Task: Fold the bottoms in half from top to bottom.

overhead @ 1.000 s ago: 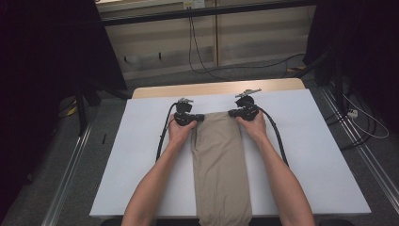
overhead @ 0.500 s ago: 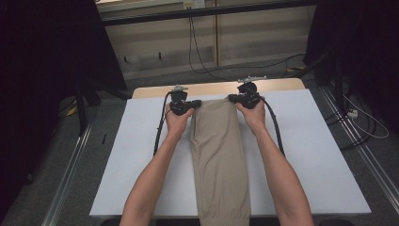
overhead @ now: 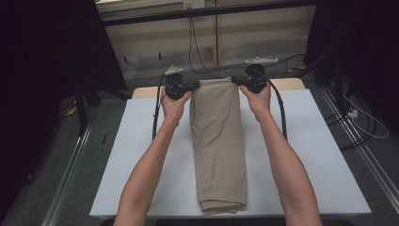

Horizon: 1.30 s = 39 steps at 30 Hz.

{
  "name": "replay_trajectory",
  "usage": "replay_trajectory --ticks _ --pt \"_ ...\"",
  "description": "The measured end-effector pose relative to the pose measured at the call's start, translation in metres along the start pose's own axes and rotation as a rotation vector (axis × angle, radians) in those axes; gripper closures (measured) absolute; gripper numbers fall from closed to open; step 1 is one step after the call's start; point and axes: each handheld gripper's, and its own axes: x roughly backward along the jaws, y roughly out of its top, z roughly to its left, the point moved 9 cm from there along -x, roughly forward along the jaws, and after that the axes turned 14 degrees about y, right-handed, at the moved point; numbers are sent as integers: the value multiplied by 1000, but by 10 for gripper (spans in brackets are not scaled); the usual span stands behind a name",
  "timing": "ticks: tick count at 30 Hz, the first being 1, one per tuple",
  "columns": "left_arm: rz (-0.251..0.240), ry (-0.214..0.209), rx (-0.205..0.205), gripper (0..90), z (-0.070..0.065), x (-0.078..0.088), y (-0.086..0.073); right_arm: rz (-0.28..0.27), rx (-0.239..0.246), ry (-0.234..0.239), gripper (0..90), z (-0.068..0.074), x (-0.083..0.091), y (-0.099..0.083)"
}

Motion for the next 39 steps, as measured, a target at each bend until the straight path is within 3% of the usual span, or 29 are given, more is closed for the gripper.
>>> replay_trajectory --ticks 3,6,11,15,19,25,31,33,39 --pt "1 -16 -13 874 -7 8 -7 11 1 23 877 7 6 -11" --pt "-17 -60 15 874 -12 21 -12 9 6 44 877 14 14 -17" --pt "-37 -85 -36 874 -24 44 -22 8 28 87 878 33 33 -26" --pt "-53 -102 -72 874 -35 70 -26 18 77 144 878 56 50 -33" --pt "-66 -143 -97 874 -48 98 -33 10 92 186 878 73 70 -40" --pt "-87 -177 -141 874 -70 137 -57 13 127 239 878 107 98 -55" --pt "-53 -241 -169 873 -85 172 -86 70 137 285 878 141 122 -95" --pt "-39 -236 -188 873 -88 181 -100 87 128 303 877 150 128 -110" --pt "54 -285 -214 872 -101 196 -145 157 140 330 877 172 138 -152"
